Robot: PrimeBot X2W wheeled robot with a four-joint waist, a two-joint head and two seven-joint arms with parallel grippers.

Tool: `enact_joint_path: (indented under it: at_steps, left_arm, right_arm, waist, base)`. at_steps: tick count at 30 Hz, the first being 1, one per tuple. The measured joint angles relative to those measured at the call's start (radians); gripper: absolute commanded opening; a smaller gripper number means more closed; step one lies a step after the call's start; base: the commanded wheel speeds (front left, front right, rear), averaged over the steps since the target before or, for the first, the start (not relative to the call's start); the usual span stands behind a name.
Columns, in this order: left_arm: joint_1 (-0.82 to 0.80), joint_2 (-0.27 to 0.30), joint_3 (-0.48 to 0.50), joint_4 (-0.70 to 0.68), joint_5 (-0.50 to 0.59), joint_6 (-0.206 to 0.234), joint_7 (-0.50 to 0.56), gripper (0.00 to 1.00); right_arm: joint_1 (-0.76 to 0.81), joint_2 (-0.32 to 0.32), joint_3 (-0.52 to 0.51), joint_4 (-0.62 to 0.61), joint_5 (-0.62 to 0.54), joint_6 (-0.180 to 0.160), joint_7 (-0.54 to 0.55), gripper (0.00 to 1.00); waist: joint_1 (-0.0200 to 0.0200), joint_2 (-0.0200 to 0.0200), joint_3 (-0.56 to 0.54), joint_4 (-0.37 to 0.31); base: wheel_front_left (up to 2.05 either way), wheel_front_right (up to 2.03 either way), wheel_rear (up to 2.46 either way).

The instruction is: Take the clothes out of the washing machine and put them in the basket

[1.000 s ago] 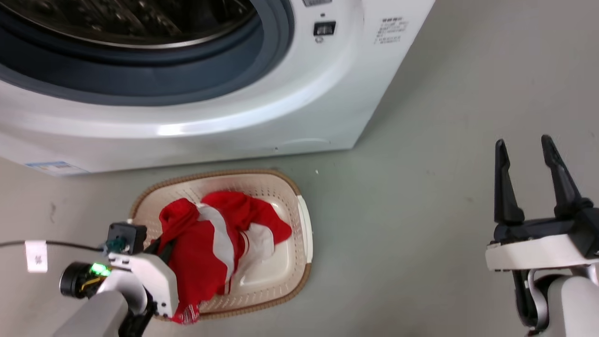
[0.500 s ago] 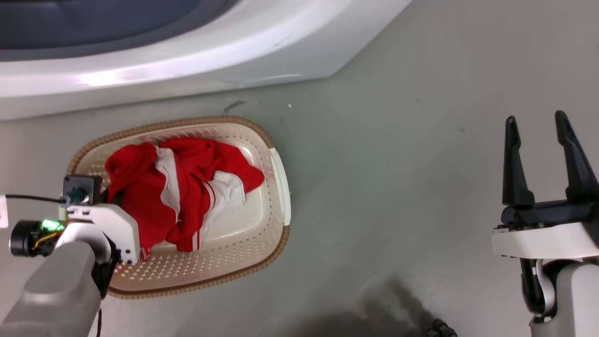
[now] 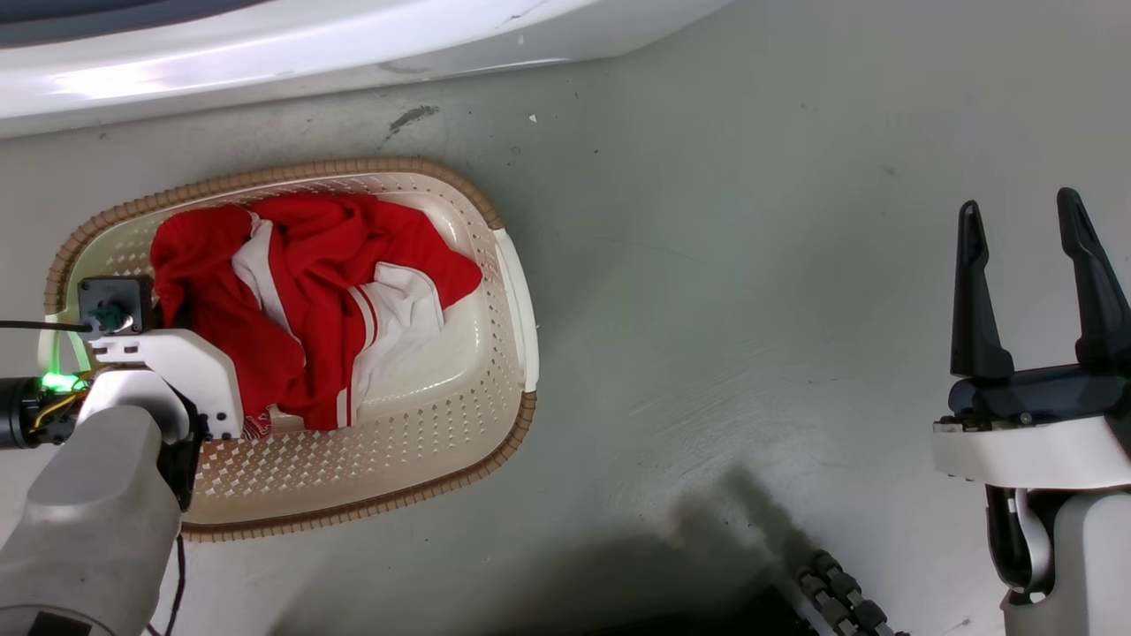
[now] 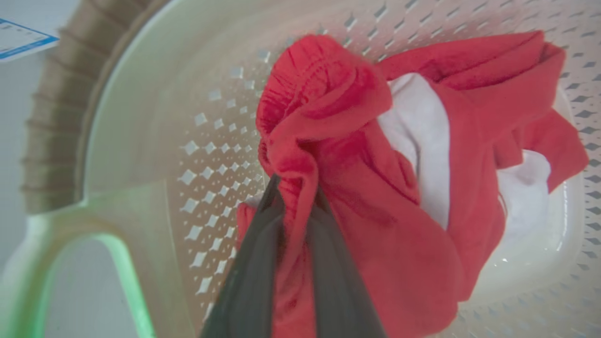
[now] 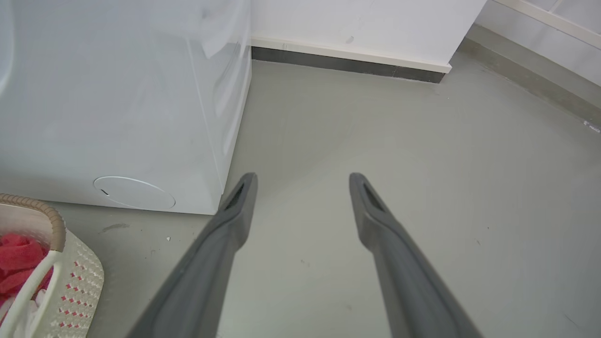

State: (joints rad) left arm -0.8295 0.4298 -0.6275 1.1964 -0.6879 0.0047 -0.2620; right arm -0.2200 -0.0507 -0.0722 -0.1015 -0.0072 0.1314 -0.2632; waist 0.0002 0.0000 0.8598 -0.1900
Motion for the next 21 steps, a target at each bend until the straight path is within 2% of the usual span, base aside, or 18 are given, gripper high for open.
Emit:
enact_joint_path:
  at_steps: [3, 4, 5, 13, 21]
  left_arm:
    - [-0.004, 0.002, 0.011, -0.003, 0.011, 0.004, -0.001, 0.0]
    - [-0.006, 0.001, 0.015, -0.004, 0.014, 0.004, -0.001, 0.41]
    - [-0.007, -0.002, 0.018, -0.004, 0.015, 0.004, -0.001, 1.0]
    - [0.021, -0.029, 0.04, -0.046, 0.046, -0.013, -0.001, 1.0]
    - [0.123, -0.034, 0.141, -0.223, 0.109, -0.014, -0.001, 1.0]
  right_arm:
    - [-0.002, 0.0, -0.004, 0.0, 0.0, 0.0, 0.0, 1.0]
    - [-0.003, 0.0, -0.006, 0.001, 0.0, 0.0, 0.0, 1.0]
    - [-0.004, 0.0, -0.007, 0.002, 0.0, 0.0, 0.0, 1.0]
    - [-0.011, 0.0, -0.01, 0.024, -0.005, 0.0, 0.0, 1.0]
    - [-0.018, 0.0, -0.019, 0.066, -0.036, 0.0, 0.0, 1.0]
  waist:
    - [0.0, 0.0, 0.008, 0.003]
    - [0.0, 0.0, 0.009, 0.005]
    - [0.0, 0.0, 0.009, 0.007]
    - [0.0, 0.0, -0.039, 0.02]
    - [-0.0001, 0.0, -0.17, 0.039]
  base:
    - [0.0, 0.0, 0.0]
    - [0.0, 0.0, 0.0]
    - [0.0, 0.0, 0.0]
    - [0.0, 0.0, 0.0]
    - [0.0, 0.0, 0.0]
